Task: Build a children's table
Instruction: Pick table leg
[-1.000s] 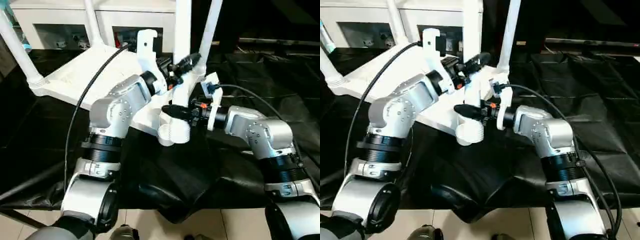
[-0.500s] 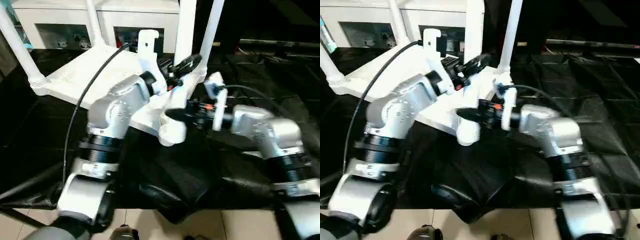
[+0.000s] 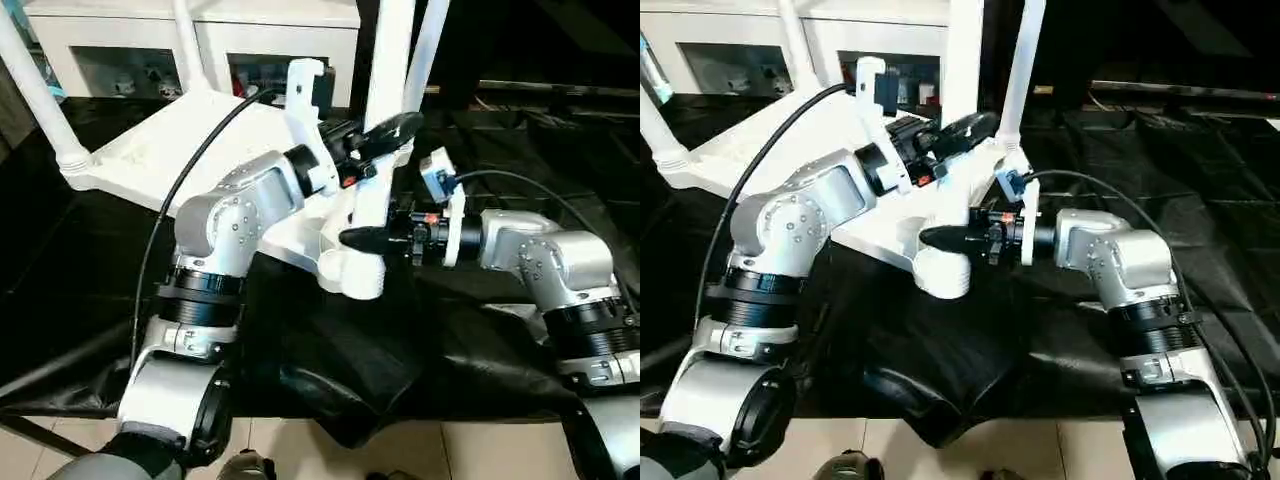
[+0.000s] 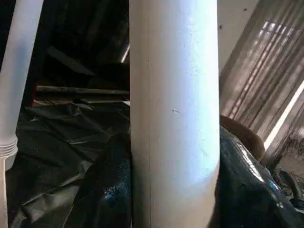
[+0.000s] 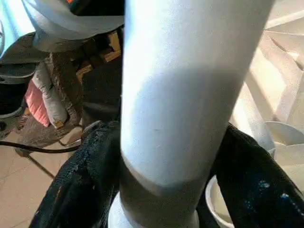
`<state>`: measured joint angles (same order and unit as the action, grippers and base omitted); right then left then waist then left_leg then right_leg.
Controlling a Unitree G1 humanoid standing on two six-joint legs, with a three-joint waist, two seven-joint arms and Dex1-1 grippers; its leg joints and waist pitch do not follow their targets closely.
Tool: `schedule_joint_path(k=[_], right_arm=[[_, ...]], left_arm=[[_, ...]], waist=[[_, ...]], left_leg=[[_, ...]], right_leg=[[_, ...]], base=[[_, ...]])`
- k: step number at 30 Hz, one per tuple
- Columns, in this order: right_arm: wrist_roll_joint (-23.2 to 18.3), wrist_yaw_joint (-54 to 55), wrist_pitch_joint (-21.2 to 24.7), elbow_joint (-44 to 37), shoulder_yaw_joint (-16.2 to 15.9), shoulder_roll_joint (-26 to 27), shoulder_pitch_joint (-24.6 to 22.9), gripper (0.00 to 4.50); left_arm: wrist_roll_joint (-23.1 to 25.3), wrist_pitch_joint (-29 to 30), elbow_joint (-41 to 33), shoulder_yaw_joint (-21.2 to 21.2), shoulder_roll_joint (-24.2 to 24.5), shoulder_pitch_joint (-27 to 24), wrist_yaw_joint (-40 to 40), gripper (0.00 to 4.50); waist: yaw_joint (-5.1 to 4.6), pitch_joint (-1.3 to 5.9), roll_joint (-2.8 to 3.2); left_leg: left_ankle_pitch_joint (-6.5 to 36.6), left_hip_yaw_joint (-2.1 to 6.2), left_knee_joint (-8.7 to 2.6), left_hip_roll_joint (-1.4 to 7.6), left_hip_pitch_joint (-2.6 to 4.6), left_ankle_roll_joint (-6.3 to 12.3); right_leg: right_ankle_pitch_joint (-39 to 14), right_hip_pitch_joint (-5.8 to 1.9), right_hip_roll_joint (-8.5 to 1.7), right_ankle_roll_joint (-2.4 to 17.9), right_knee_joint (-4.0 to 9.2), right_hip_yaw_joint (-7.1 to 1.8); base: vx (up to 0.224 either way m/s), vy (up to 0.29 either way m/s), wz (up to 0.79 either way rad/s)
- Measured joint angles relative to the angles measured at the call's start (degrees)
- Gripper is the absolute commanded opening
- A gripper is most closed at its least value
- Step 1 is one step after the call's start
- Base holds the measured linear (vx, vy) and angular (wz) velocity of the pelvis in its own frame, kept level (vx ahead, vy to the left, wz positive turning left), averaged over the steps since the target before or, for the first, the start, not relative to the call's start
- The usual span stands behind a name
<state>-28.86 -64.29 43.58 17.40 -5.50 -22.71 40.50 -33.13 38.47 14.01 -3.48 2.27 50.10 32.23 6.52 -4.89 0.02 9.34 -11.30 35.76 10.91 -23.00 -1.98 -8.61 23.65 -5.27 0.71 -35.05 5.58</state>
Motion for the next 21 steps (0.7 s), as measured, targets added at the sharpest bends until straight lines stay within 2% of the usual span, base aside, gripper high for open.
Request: schedule_joint_path(k=[21], right_arm=[[-0.08, -1.1, 0.9, 2.86, -0.18, 1.25, 0.02, 3.02]], left_arm=[[-0.95, 1.8, -1.06, 0.62, 0.78, -0.08, 1.51, 1.82]], waist=[[0.07, 0.01, -0.01]], left_leg=[[0.0, 0.0, 0.0, 0.0, -0.01, 0.0]], right_leg=[[0.0, 0.0, 0.0, 0.0, 0.01, 0.0]], base=[[0.0, 0.0, 0.0]])
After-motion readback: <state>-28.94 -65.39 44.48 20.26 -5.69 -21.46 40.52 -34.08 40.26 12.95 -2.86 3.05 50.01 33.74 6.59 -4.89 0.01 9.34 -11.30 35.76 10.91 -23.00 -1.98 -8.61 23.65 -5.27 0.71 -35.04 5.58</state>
